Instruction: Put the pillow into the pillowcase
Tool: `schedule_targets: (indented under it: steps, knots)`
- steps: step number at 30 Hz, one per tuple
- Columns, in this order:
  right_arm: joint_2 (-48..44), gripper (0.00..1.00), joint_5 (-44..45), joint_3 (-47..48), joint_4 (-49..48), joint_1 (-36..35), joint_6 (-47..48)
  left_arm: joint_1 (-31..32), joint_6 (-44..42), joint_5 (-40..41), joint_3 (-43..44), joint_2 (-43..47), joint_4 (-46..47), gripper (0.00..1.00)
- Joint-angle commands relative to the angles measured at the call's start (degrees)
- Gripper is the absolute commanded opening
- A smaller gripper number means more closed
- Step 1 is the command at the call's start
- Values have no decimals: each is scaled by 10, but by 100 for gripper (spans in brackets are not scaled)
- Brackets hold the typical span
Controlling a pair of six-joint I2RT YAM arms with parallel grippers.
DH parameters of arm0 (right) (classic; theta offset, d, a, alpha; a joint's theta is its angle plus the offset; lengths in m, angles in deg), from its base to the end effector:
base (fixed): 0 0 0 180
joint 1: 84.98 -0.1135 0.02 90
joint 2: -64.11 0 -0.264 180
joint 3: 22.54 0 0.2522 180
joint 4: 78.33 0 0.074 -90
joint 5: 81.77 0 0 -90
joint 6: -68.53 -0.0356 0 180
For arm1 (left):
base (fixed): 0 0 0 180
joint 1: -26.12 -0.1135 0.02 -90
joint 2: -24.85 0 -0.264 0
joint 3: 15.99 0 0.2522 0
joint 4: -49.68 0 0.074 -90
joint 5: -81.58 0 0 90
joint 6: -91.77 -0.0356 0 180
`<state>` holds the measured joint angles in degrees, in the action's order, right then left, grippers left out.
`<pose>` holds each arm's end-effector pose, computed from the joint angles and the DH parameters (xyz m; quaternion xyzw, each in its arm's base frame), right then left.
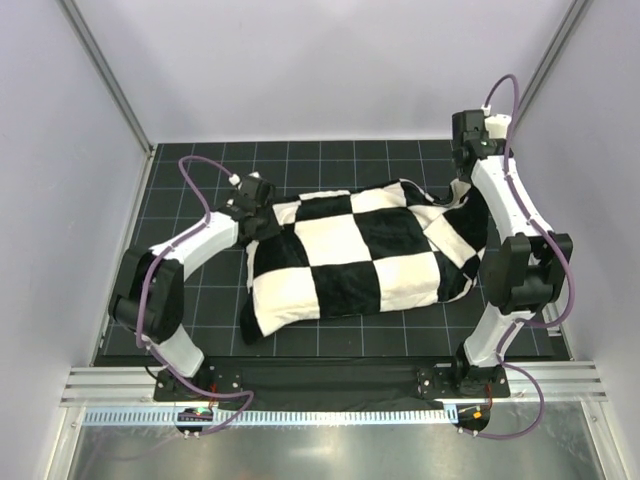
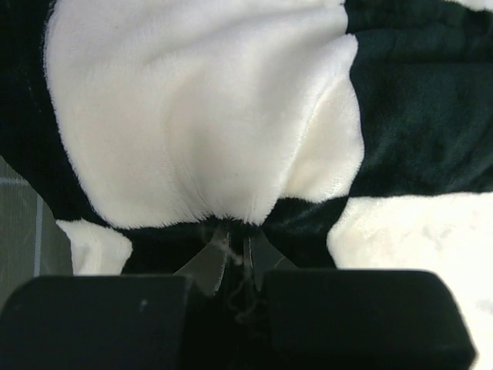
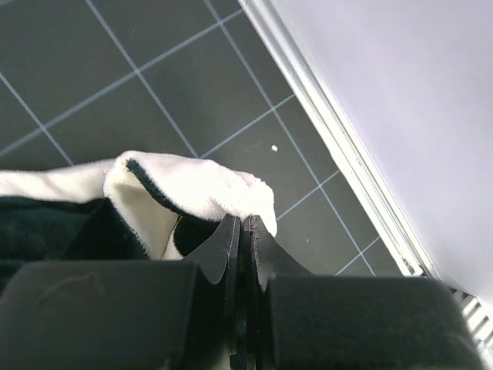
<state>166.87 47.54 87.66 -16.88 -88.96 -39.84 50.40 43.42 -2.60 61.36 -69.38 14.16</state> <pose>0.3887 0.0044 0.3215 0.2153 0.8756 -0.2575 0.3474 0.3183 -0.1396 0.2169 -0.1589 0.9321 -0.1348 0.2962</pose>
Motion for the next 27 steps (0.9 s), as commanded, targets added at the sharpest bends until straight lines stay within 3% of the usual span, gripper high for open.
schedule_targets:
  steps: [1,9,11,12,13,14,16,17,18,20,21,22,25,27]
  knots:
    - [-48,4,-12,23,-53,10,7,-47,2,-12,28,-37,41,0]
    - [-49,8,-52,73,-46,49,4,-128,-1,15,110,-58,22,0]
    - [-58,37,-63,67,-41,68,-10,-152,-1,33,109,-49,22,0]
    - [-61,62,-77,61,-39,75,-21,-164,-1,38,109,-46,23,0]
    - [-66,77,-83,45,-41,80,-36,-166,-3,47,108,-43,23,0]
    - [-72,86,-84,35,-42,85,-44,-167,-10,56,108,-41,22,0]
    - [-99,87,-108,9,-63,86,-46,-167,-17,65,108,-32,18,3]
    - [-110,87,-129,-25,-75,86,-34,-168,-20,67,106,-28,16,8]
    - [-137,87,-153,-41,-86,86,-30,-168,-22,67,104,-18,16,19]
    - [-166,87,-294,-98,-143,85,-2,-166,-26,70,100,-4,13,36]
    - [-191,87,-355,-123,-203,84,-1,-165,-31,73,97,13,8,54]
    - [-201,87,-455,-167,-230,84,-3,-163,-33,75,94,22,7,61]
    - [-195,87,-561,-202,-292,82,-39,-149,-53,102,94,61,-16,76]
    - [-170,87,-588,-191,-290,80,-42,-126,-63,133,109,77,-36,77]
